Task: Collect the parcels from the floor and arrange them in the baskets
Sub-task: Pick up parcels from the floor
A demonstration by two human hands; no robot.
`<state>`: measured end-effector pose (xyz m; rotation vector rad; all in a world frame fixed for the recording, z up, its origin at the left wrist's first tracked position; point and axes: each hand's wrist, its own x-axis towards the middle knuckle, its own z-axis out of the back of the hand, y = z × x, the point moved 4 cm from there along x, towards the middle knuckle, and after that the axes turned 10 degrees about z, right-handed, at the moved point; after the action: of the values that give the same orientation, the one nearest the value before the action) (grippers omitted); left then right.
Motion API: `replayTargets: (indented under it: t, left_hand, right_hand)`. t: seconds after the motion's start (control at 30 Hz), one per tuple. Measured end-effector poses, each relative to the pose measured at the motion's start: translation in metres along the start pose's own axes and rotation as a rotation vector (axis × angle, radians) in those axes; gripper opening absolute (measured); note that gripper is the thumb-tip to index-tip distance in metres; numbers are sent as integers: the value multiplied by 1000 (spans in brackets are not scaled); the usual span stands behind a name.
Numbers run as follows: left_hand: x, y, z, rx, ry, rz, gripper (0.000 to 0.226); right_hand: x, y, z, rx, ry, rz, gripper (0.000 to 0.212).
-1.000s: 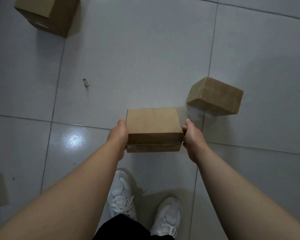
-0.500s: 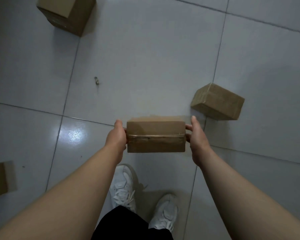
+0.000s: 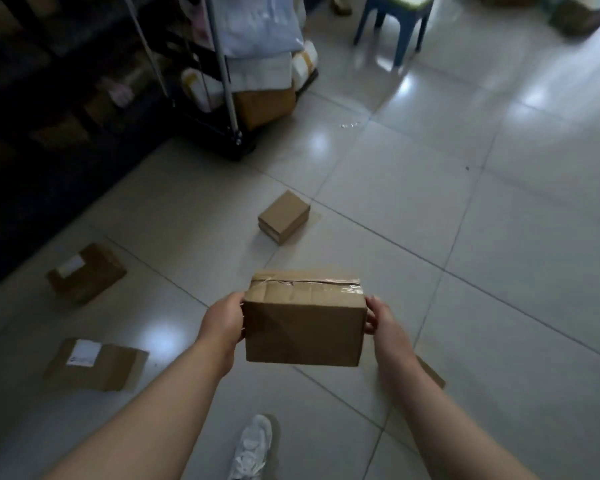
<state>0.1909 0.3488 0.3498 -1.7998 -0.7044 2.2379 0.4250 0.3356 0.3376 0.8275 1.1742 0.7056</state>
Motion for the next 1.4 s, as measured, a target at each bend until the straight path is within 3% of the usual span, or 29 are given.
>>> replayTargets:
  t: [0.27,0.4,0.63,0.9,1.03,1.17,1.4]
  left_hand:
    - [-224,-64,160,-173,-107,-192,23]
    - [-302,-58,245,-272,-236,-221,26]
    - [-409,-8,367,-444,-405,-192,40]
    - [-511,89,493,-561,-542,-223,38]
    - [-547,156,560,-638,-590,-221,58]
    - [-585,225,621,-764,-634,-208,34]
    - [-618,321,701,-973,-682,-175,27]
  right_hand:
    - [-155,201,-59,-130,284,251,35]
    - [-225,257,-109,-206,418,270,54]
    - [-362,320,-203,-124,796,326,57]
    - [-509,315,-289,-283,942,361,56]
    - [-597,294,-328,-343,994,346,54]
    - [-685,264,-368,-420,1085,338,55]
    - [-792,202,-444,-526,1219,338,52]
